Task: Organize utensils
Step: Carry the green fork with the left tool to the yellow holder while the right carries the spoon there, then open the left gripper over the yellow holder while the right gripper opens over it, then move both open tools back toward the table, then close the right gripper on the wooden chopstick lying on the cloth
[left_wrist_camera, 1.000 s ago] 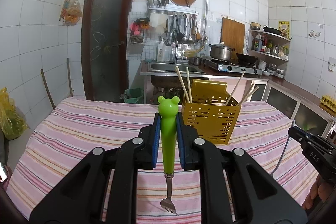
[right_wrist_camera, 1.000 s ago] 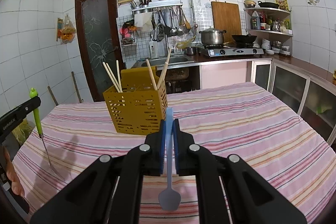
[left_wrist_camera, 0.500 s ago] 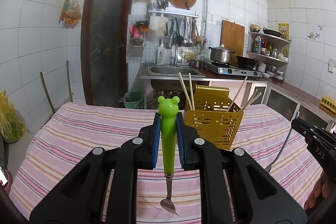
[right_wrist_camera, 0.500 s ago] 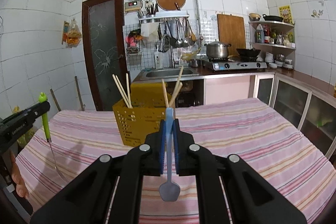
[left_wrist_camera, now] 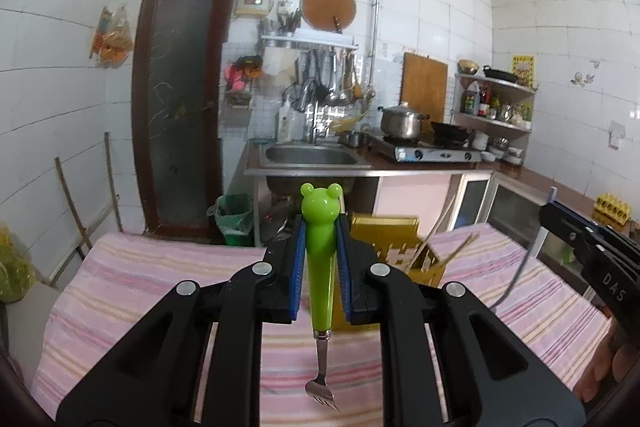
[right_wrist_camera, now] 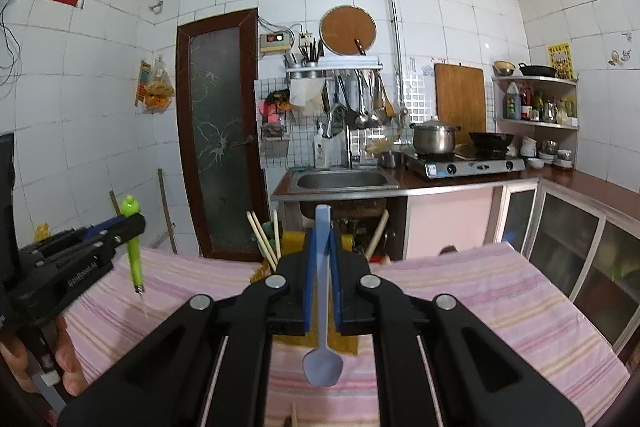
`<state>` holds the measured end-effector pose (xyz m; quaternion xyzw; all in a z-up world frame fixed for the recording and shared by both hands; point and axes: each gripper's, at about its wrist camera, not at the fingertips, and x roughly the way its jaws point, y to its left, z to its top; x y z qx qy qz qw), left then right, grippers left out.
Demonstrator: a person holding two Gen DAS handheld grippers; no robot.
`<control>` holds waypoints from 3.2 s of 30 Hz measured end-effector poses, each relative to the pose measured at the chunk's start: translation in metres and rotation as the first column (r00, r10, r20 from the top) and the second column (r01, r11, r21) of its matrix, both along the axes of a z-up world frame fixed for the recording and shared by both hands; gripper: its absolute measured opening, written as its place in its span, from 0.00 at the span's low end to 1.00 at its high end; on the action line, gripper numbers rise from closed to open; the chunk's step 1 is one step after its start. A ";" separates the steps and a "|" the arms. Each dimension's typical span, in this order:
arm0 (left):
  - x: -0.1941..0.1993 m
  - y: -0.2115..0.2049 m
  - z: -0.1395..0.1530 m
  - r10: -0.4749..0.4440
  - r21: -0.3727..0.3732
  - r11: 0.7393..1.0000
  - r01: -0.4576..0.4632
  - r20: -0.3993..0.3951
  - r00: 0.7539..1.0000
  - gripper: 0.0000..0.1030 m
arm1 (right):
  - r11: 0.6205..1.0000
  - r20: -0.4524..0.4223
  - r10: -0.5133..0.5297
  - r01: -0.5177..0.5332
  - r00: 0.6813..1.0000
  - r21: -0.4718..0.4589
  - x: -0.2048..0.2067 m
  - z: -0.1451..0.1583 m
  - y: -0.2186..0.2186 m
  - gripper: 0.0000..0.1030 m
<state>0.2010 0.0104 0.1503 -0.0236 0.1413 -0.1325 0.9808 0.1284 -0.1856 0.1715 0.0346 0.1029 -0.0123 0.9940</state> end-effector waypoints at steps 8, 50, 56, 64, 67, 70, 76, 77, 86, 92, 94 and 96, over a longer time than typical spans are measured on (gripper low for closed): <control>0.042 -0.027 0.037 -0.025 -0.017 1.000 0.027 0.068 0.997 0.13 | 0.999 0.049 -0.038 0.039 0.998 -0.006 0.049 0.045 -0.001 0.07; 0.072 -0.002 0.014 0.116 0.054 0.992 -0.115 -0.023 0.993 0.95 | 0.990 -0.207 -0.133 0.119 0.969 -0.079 0.109 0.004 -0.028 0.77; 0.041 0.028 -0.029 0.182 0.091 0.981 -0.171 -0.131 0.975 0.95 | 0.994 -0.254 -0.100 0.083 0.962 -0.078 0.064 -0.025 -0.026 0.81; 0.010 0.024 -0.115 0.192 0.181 0.973 -0.144 -0.280 0.941 0.95 | 0.997 -0.384 -0.071 0.049 0.921 -0.066 0.033 -0.106 -0.024 0.81; 0.005 0.019 -0.141 0.177 0.195 0.974 -0.114 -0.345 0.922 0.95 | 0.997 -0.443 -0.066 0.047 0.894 -0.054 0.029 -0.135 -0.024 0.81; 0.004 0.015 -0.162 0.163 0.198 0.976 -0.089 -0.396 0.904 0.95 | 0.997 -0.482 -0.067 0.045 0.874 -0.056 0.023 -0.157 -0.022 0.81; 0.005 0.009 -0.189 0.166 0.211 0.975 -0.076 -0.451 0.877 0.95 | 0.998 -0.531 -0.044 0.019 0.846 -0.052 0.018 -0.183 -0.015 0.81; 0.005 0.007 -0.194 0.166 0.219 0.973 -0.070 -0.458 0.873 0.95 | 0.998 -0.537 -0.039 0.012 0.843 -0.054 0.019 -0.185 -0.012 0.81; 0.010 0.013 -0.200 0.184 0.223 0.971 -0.085 -0.472 0.862 0.95 | 0.991 -0.617 0.026 -0.104 0.786 -0.090 0.033 -0.202 0.027 0.51; 0.014 0.015 -0.196 0.197 0.194 0.974 -0.115 -0.486 0.851 0.95 | 0.988 -0.652 0.061 -0.139 0.756 -0.068 0.049 -0.207 0.037 0.19; 0.016 0.012 -0.193 0.189 0.176 0.978 -0.114 -0.507 0.841 0.95 | 0.989 -0.654 0.069 -0.140 0.754 -0.057 0.053 -0.207 0.036 0.09; 0.016 0.007 -0.190 0.167 0.150 0.983 -0.102 -0.523 0.836 0.95 | 0.991 -0.650 0.084 -0.133 0.755 -0.026 0.051 -0.205 0.030 0.06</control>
